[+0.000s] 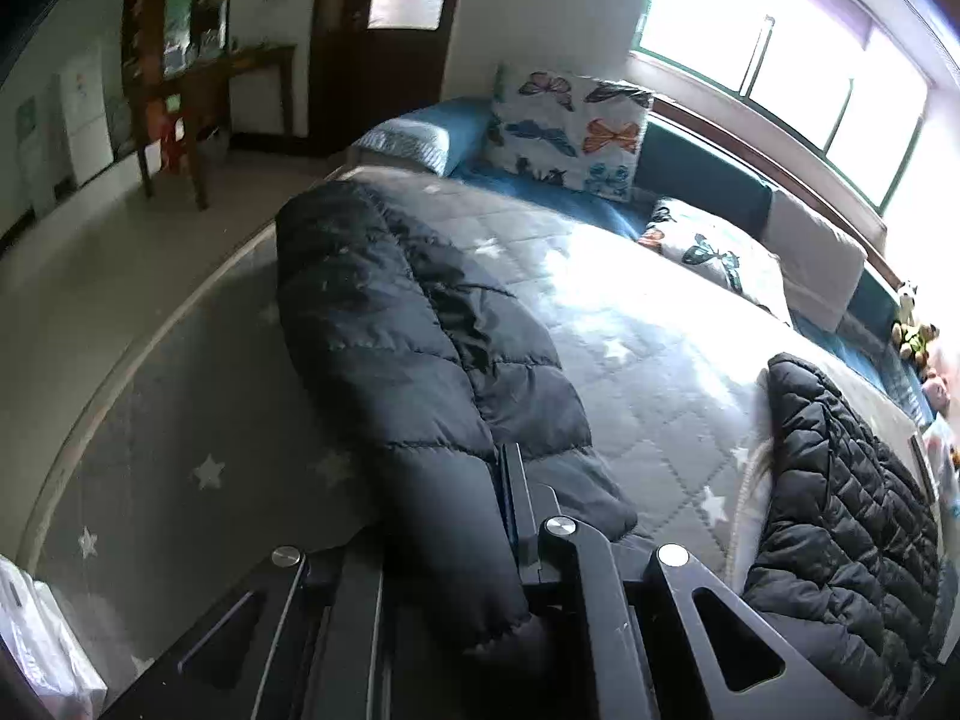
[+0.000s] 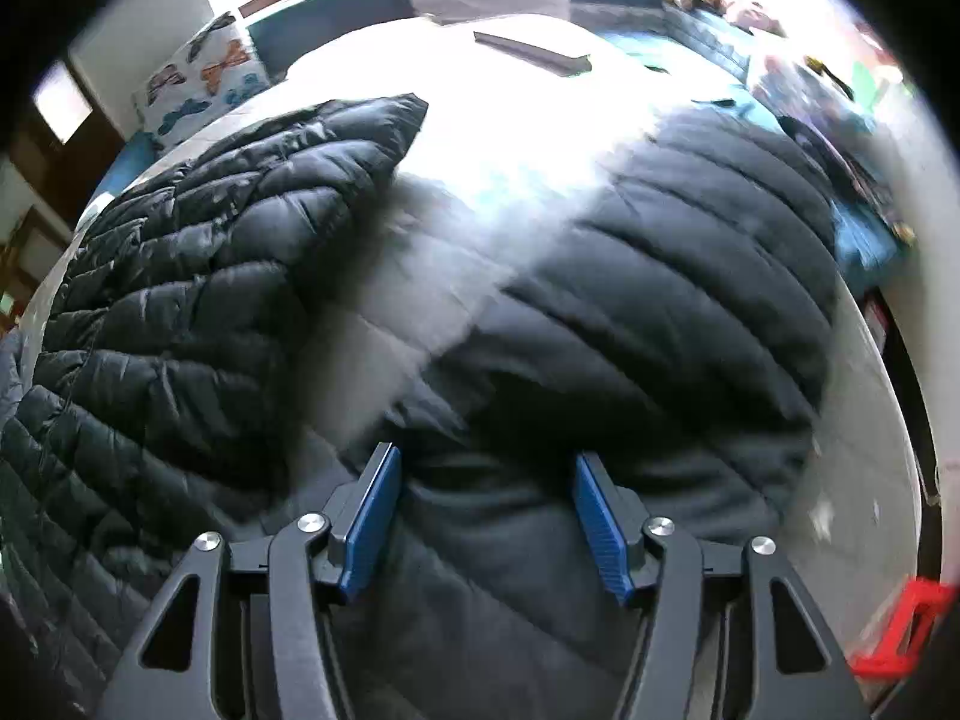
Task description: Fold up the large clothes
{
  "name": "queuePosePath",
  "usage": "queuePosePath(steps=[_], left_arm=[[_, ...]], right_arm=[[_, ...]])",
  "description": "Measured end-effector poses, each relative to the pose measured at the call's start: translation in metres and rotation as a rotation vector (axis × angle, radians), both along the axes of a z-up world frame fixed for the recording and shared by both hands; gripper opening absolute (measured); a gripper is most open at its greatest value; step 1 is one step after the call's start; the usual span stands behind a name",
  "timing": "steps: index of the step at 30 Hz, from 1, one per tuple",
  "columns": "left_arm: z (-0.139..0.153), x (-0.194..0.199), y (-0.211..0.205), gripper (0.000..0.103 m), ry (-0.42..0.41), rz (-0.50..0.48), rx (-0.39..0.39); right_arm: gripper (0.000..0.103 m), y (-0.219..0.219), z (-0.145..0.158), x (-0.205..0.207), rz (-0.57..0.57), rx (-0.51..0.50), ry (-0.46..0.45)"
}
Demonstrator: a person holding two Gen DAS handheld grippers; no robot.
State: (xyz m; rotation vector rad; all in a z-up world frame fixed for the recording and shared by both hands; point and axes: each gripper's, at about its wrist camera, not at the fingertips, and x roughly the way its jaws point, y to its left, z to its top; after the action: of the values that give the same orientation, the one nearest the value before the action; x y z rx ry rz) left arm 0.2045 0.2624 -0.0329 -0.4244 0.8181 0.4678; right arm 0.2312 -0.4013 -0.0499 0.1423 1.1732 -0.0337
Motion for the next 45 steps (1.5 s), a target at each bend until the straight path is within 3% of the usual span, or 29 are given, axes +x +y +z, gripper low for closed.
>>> queuePosePath(steps=[2, 7, 12, 14, 19, 21, 25, 26, 27, 31, 41, 45], left_arm=[[-0.002, -0.011, 0.009, 0.013, 0.008, 0.019, -0.019], [0.004, -0.004, 0.017, 0.018, 0.058, -0.093, -0.047], [0.012, 0.004, 0.017, 0.022, 0.082, -0.148, -0.056], [0.010, 0.006, 0.020, 0.029, 0.086, -0.152, -0.094], [-0.004, 0.021, 0.028, 0.029, 0.078, -0.142, -0.158], [-0.009, 0.022, 0.030, 0.025, 0.073, -0.136, -0.158], [-0.014, 0.023, 0.028, 0.017, 0.074, -0.130, -0.132], [-0.014, 0.023, 0.027, 0.016, 0.074, -0.128, -0.120], [-0.013, 0.022, 0.025, 0.016, 0.074, -0.126, -0.108], [-0.006, 0.019, 0.018, 0.014, 0.050, -0.099, -0.051], [-0.003, 0.007, 0.027, 0.013, 0.021, 0.003, -0.025], [-0.012, 0.006, 0.038, 0.013, 0.049, 0.055, -0.035]], right_arm=[[0.065, 0.009, 0.001, 0.011, 0.027, -0.029, 0.005], [0.065, 0.025, 0.028, 0.008, 0.135, -0.063, -0.033], [0.065, 0.042, 0.049, -0.003, 0.235, 0.009, -0.040], [0.065, 0.049, 0.050, 0.002, 0.265, 0.061, -0.031], [0.065, 0.082, 0.036, 0.034, 0.299, 0.083, 0.017], [0.065, 0.088, 0.024, 0.048, 0.298, 0.081, 0.041], [0.065, 0.087, -0.002, 0.072, 0.270, 0.168, 0.090], [0.062, 0.088, -0.006, 0.075, 0.268, 0.186, 0.095], [0.050, 0.090, -0.005, 0.077, 0.265, 0.183, 0.077], [0.018, 0.109, 0.008, 0.087, 0.293, 0.093, 0.032], [0.015, 0.176, 0.037, 0.167, 0.349, -0.003, -0.087], [0.018, 0.208, 0.022, 0.201, 0.402, -0.047, -0.046]])
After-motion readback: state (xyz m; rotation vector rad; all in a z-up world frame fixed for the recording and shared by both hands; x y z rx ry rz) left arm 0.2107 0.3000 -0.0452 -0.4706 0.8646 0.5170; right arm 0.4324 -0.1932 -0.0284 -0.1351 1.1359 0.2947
